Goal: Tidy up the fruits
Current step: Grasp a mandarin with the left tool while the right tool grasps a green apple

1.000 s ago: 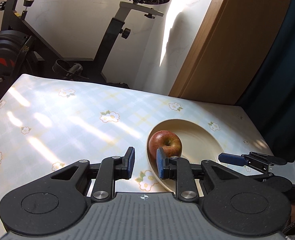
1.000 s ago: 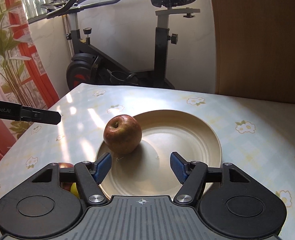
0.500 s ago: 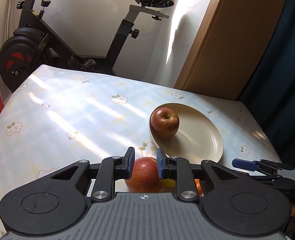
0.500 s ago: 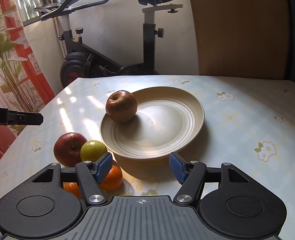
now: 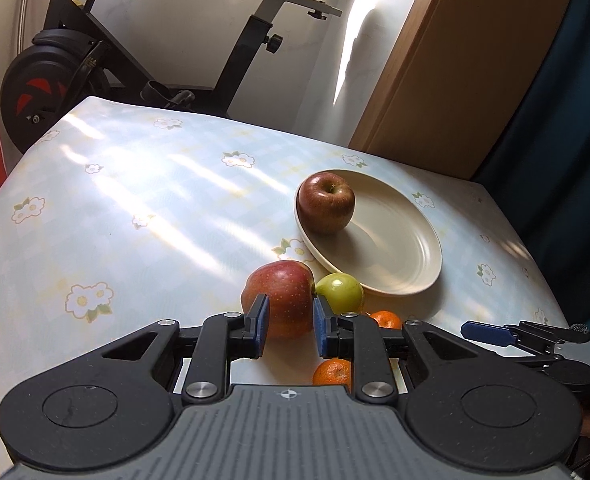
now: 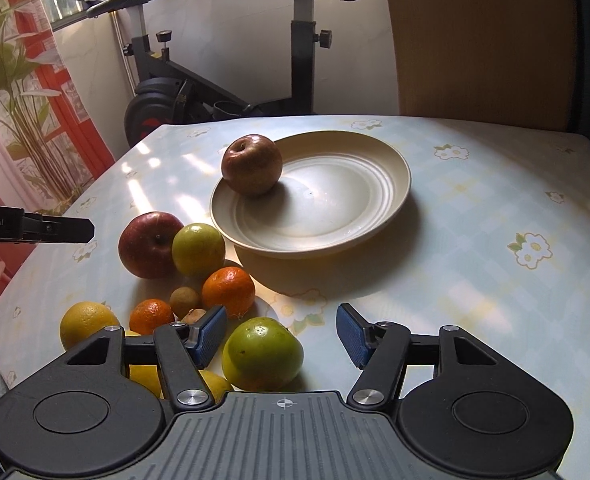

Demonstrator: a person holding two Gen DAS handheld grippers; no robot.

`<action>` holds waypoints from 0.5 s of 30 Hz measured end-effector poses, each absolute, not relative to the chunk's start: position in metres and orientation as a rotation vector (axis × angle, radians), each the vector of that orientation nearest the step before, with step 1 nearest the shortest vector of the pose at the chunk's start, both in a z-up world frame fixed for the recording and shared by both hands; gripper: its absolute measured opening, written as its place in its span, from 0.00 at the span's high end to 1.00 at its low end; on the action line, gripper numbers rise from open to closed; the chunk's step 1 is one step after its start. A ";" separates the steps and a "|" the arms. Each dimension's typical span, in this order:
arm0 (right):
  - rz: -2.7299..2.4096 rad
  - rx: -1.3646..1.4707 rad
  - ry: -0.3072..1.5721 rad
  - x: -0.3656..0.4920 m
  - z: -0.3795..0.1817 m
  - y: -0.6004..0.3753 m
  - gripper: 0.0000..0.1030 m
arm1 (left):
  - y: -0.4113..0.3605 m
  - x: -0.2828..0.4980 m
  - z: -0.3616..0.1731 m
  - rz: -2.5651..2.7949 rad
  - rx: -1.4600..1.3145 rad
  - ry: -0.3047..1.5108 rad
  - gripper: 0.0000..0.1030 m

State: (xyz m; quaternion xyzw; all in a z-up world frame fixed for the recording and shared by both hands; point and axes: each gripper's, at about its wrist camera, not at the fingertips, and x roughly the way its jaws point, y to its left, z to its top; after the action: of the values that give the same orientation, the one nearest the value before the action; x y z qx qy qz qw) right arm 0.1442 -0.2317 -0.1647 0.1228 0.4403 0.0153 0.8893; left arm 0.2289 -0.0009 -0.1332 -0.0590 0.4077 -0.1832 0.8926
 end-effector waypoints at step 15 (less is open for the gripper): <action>0.107 0.354 0.972 0.147 -0.181 -0.231 0.60 | -0.016 0.231 -0.151 -0.453 -0.156 0.970 0.76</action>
State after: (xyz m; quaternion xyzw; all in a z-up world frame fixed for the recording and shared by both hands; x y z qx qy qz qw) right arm 0.1466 -0.2308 -0.1812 0.1691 0.4645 0.0513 0.8678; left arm 0.2312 -0.0158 -0.1514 -0.0745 0.4616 -0.2158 0.8572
